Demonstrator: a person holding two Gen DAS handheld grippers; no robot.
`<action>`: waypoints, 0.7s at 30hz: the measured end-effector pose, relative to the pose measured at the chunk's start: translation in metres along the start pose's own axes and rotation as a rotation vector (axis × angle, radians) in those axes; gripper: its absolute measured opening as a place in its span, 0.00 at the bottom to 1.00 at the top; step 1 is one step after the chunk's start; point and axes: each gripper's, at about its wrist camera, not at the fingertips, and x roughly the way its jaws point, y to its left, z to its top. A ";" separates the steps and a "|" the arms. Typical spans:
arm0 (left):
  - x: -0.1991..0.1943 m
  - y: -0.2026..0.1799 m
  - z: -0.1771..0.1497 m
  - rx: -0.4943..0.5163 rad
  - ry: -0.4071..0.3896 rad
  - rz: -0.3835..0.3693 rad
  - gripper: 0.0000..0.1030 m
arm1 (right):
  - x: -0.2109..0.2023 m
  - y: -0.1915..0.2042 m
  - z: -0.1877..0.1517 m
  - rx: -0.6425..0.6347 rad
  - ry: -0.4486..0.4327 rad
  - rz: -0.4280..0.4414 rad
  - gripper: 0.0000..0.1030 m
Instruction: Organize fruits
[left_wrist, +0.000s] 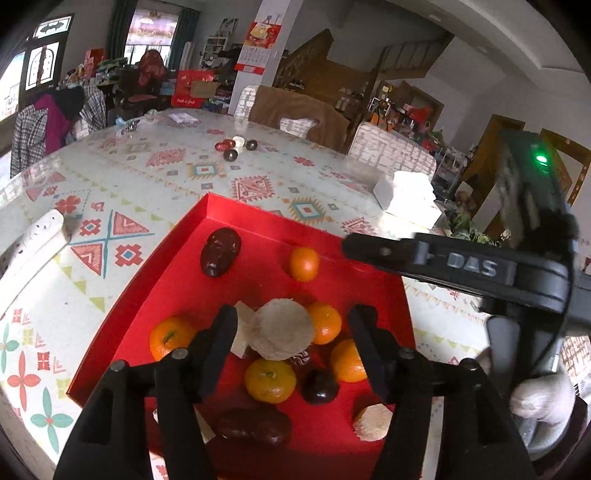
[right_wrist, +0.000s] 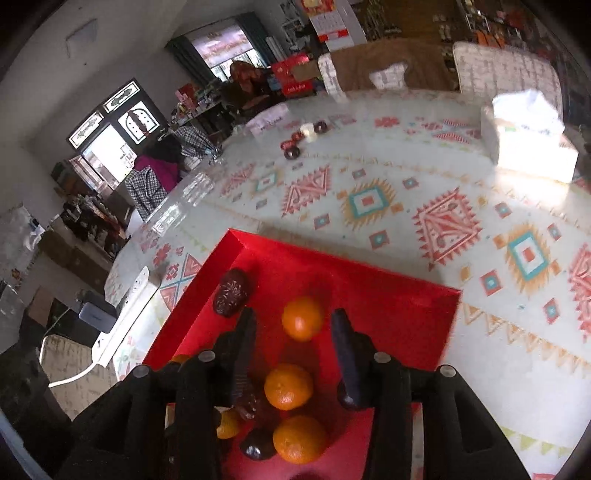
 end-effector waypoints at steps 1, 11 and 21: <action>-0.003 -0.002 0.000 0.006 -0.008 0.009 0.61 | -0.006 0.000 -0.001 -0.003 -0.010 -0.002 0.44; -0.097 -0.085 -0.026 0.229 -0.516 0.469 1.00 | -0.086 -0.025 -0.053 -0.028 -0.123 -0.109 0.52; -0.087 -0.102 -0.041 0.127 -0.346 0.371 1.00 | -0.117 -0.042 -0.120 -0.007 -0.124 -0.149 0.61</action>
